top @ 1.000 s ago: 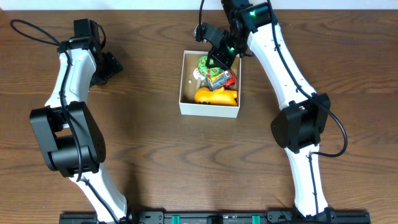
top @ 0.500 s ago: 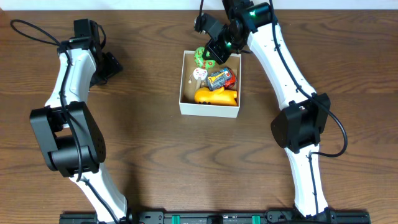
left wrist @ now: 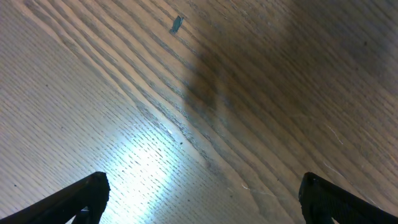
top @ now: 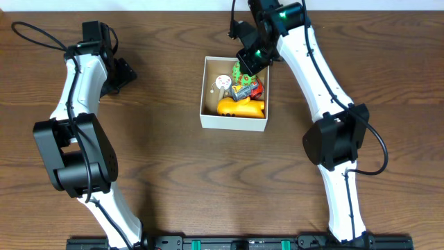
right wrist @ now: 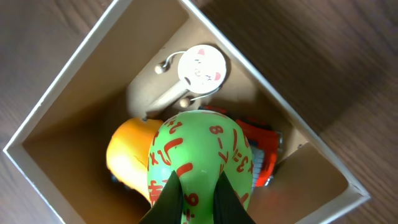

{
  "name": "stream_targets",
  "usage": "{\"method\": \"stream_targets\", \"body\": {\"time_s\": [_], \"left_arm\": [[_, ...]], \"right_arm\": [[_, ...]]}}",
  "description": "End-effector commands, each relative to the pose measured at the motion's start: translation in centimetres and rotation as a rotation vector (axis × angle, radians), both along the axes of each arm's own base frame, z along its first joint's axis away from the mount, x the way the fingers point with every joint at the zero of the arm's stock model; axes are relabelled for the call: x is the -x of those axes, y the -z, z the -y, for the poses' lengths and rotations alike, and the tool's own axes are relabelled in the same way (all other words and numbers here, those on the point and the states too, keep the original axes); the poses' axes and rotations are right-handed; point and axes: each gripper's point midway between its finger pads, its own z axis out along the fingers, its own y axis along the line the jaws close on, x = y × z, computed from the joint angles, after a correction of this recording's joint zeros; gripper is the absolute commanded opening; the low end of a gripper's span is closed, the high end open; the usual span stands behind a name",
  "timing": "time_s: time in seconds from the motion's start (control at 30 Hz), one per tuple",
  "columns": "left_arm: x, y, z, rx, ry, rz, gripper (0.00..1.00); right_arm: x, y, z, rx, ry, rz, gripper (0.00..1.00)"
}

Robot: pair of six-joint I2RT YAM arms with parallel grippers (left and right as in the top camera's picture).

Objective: Pack container
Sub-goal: 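Press the green ball down into the box's left corner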

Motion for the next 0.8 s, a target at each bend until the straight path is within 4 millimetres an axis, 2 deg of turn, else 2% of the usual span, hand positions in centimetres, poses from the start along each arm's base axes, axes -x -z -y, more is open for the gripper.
{"method": "stream_targets", "body": {"time_s": [0.0,0.1,0.4,0.53,0.77], "left_arm": [[0.3,0.3,-0.3,-0.009,-0.009,-0.012,0.98],[0.3,0.3,-0.3,-0.009,-0.009,-0.012,0.98],[0.3,0.3,-0.3,-0.009,-0.009,-0.012,0.98],[0.3,0.3,-0.3,-0.009,-0.009,-0.012,0.98],[0.3,0.3,-0.3,-0.009,-0.009,-0.012,0.98]], "right_arm": [[-0.5,0.4,0.2,0.004,0.031,0.0,0.01],[-1.0,0.1,-0.6,-0.022,0.021,0.027,0.01],[-4.1,-1.7,-3.6,-0.115,-0.084,0.218,0.01],[-4.6,-1.1,-4.2,-0.122,-0.091,0.233,0.01],[-3.5,0.9,-5.9,-0.154,-0.128,0.172,0.01]]}}
